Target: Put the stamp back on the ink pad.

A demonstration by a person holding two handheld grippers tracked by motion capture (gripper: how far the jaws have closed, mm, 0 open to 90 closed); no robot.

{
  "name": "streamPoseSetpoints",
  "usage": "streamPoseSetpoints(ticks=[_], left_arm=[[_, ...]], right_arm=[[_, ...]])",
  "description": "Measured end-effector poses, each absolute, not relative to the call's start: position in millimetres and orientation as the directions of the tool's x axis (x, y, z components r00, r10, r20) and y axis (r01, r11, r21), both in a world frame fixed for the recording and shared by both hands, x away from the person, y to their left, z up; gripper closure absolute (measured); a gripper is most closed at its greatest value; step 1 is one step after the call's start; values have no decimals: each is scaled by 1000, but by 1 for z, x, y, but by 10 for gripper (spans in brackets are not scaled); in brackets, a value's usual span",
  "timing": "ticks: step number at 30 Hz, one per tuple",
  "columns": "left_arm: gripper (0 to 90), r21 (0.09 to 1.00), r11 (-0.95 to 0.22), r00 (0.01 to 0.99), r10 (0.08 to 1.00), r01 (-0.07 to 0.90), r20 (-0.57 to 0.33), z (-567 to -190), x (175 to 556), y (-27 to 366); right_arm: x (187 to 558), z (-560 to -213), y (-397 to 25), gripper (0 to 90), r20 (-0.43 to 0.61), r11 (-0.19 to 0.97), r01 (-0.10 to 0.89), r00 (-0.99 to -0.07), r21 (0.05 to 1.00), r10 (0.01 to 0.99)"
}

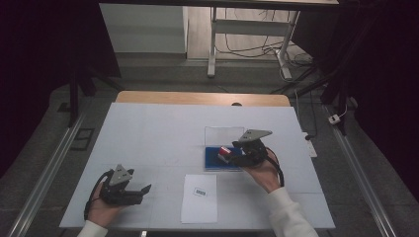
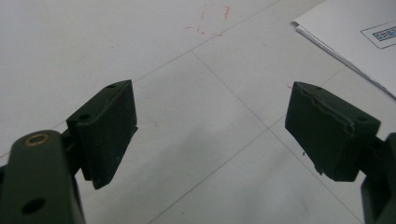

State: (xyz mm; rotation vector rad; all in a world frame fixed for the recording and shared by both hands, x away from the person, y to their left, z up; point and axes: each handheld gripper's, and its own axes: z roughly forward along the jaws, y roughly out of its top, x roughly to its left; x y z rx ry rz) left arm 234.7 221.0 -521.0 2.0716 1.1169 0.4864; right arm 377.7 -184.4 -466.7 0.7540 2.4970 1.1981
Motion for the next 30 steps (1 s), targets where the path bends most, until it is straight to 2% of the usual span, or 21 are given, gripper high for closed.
streamPoseSetpoints(ticks=[12,30], left_arm=[[168,751,-357,554,833,555,-14,-520,233,220],[168,758,-358,560,828,545,-11,-519,232,218]], right_arm=[[345,-468,-223,372,-47,485,322,-793,813,607],[301,-498,-295,372,-45,457,367,-738,810,673]])
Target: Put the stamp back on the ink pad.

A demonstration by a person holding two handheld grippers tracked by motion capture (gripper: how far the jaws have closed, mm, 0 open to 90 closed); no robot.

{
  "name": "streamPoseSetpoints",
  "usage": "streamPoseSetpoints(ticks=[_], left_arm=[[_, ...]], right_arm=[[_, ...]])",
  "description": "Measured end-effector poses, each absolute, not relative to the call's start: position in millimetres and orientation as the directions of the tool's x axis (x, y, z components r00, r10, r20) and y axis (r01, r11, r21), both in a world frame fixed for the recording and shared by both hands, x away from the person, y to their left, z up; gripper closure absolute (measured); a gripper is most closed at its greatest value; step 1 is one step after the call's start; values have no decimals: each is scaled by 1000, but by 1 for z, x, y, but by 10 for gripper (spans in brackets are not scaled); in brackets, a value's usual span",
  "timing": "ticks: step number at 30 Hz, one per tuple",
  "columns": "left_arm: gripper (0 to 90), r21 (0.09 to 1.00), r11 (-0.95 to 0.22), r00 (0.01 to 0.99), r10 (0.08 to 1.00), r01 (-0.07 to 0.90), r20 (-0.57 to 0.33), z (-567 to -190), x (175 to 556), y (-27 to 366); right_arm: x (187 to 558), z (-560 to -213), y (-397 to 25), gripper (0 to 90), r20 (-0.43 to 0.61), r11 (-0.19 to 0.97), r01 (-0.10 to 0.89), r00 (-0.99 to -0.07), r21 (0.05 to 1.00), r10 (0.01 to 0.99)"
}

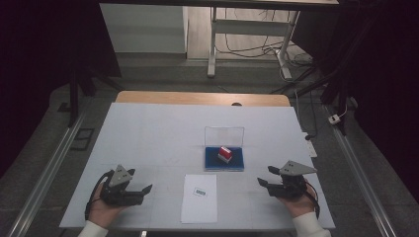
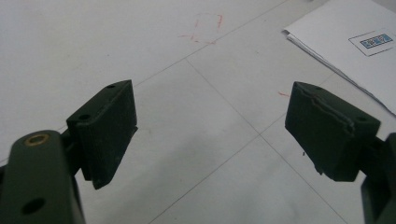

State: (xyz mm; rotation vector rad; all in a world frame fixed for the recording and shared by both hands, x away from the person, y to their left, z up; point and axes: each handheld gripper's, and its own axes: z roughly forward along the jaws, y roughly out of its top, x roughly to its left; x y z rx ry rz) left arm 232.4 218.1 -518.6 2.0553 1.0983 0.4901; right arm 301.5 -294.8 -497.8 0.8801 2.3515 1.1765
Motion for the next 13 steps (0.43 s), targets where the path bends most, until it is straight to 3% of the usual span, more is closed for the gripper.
streamPoseSetpoints(ticks=[13], left_arm=[[168,760,-357,557,830,542,-7,-519,233,219]], right_arm=[[301,-500,-298,379,-45,457,360,-744,813,667]])
